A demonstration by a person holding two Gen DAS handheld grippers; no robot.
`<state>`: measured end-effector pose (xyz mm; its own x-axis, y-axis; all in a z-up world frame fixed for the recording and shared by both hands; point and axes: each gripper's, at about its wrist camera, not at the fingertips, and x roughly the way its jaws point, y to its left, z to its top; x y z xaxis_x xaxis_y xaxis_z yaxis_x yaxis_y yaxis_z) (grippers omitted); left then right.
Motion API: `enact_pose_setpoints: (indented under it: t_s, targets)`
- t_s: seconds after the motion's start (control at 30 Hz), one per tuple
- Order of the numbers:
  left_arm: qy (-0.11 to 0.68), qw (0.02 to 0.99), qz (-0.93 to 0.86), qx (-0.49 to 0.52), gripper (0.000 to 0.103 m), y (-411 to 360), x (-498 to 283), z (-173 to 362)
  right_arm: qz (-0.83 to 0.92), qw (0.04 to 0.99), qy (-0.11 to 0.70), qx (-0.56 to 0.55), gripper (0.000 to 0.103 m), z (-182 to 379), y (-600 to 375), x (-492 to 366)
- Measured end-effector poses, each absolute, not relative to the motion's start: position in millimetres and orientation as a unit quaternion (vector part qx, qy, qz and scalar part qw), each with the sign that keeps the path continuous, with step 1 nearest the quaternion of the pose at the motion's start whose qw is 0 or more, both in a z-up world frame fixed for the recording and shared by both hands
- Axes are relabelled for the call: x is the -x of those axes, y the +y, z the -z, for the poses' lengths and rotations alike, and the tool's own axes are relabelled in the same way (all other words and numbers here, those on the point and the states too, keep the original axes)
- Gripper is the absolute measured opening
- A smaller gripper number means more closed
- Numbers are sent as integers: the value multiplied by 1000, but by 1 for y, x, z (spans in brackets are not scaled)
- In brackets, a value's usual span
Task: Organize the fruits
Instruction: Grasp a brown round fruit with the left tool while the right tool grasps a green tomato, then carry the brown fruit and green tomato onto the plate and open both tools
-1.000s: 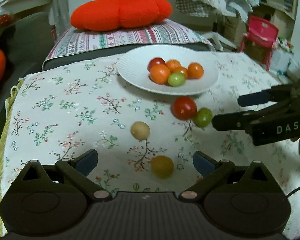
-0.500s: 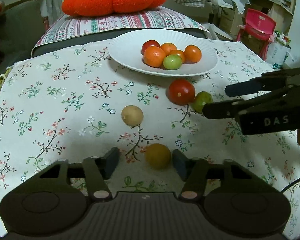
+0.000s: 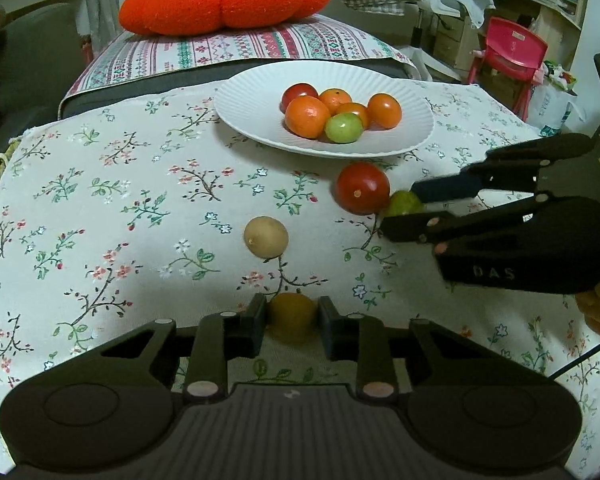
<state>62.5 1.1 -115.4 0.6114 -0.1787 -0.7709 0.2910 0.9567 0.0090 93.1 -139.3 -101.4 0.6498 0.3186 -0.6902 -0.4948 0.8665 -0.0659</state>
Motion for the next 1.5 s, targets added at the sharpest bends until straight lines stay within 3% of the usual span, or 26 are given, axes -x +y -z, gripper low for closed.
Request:
enact_pose_setpoints:
  t_s: [0.87, 1.5]
  targets:
    - [421, 899, 109, -60, 12, 7, -67, 104, -254, 890, 373, 64, 31, 90, -150, -90]
    - [399, 911, 77, -71, 12, 10, -74, 81, -266, 910, 315, 40, 31, 47, -161, -85]
